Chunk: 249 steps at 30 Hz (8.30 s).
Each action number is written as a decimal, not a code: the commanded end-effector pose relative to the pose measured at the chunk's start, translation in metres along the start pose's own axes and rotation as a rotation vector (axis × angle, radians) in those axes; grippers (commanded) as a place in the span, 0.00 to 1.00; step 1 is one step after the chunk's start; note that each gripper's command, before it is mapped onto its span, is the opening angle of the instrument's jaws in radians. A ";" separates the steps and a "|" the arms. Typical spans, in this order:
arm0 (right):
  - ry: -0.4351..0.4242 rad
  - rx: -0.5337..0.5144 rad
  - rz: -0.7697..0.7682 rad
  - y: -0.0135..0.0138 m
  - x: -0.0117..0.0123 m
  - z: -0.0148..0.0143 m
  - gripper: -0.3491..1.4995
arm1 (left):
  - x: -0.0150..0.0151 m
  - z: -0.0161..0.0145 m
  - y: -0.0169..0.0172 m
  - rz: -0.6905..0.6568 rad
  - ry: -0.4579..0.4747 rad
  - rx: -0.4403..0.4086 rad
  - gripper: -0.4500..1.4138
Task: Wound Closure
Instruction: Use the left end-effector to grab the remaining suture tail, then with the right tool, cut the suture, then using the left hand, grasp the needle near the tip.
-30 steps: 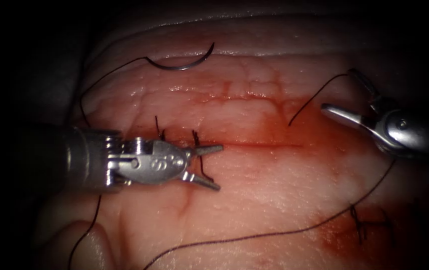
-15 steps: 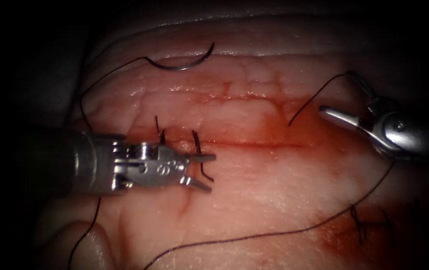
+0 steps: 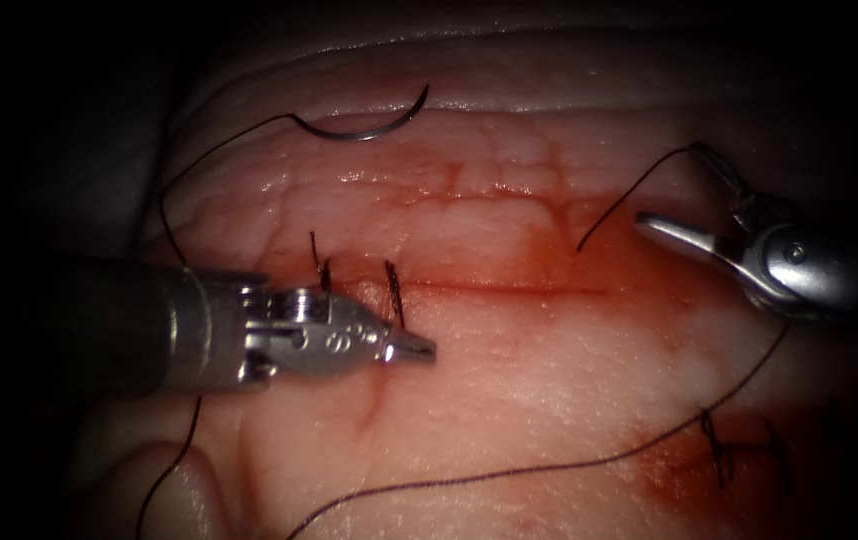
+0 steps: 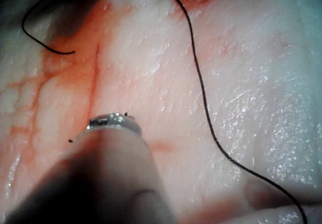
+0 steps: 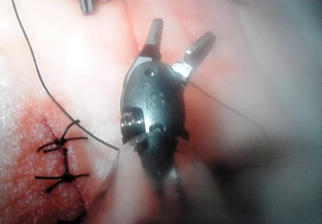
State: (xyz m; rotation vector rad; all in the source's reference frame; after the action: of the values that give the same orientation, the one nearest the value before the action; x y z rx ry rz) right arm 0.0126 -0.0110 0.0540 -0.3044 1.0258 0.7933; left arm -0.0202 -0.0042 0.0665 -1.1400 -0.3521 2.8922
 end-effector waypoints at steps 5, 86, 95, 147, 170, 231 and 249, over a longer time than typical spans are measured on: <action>-0.053 0.058 -0.012 -0.0022 -0.0015 0.0012 0.80 | -0.0003 -0.0006 -0.0005 0.010 0.030 0.010 0.00; 0.161 0.316 -0.347 -0.0192 -0.0054 0.0195 0.84 | -0.0039 -0.0019 -0.0015 0.112 0.635 -0.034 0.00; 0.142 0.281 -0.370 -0.0193 -0.0058 0.0193 0.00 | -0.0037 -0.0020 -0.0011 0.114 0.633 -0.037 0.00; 0.182 0.197 -0.380 -0.0065 -0.0024 0.0060 0.95 | -0.0107 -0.0015 0.0052 -0.167 0.333 -0.173 0.63; 0.177 0.187 -0.384 -0.0069 -0.0028 0.0060 0.94 | -0.0078 -0.0065 0.0026 -0.201 0.361 -0.155 0.75; -0.103 0.234 -0.419 -0.0053 -0.0033 0.0043 0.87 | -0.0095 0.0080 -0.0229 -0.709 -0.263 -0.016 0.31; -0.116 0.237 -0.403 -0.0045 -0.0035 0.0041 0.81 | -0.0024 0.0021 -0.0202 -0.368 -0.102 0.056 0.00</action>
State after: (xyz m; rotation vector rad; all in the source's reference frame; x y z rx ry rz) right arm 0.0168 -0.0130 0.0579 -0.2486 0.8963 0.3218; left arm -0.0212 0.0140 0.0723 -0.8646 -0.4067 2.6510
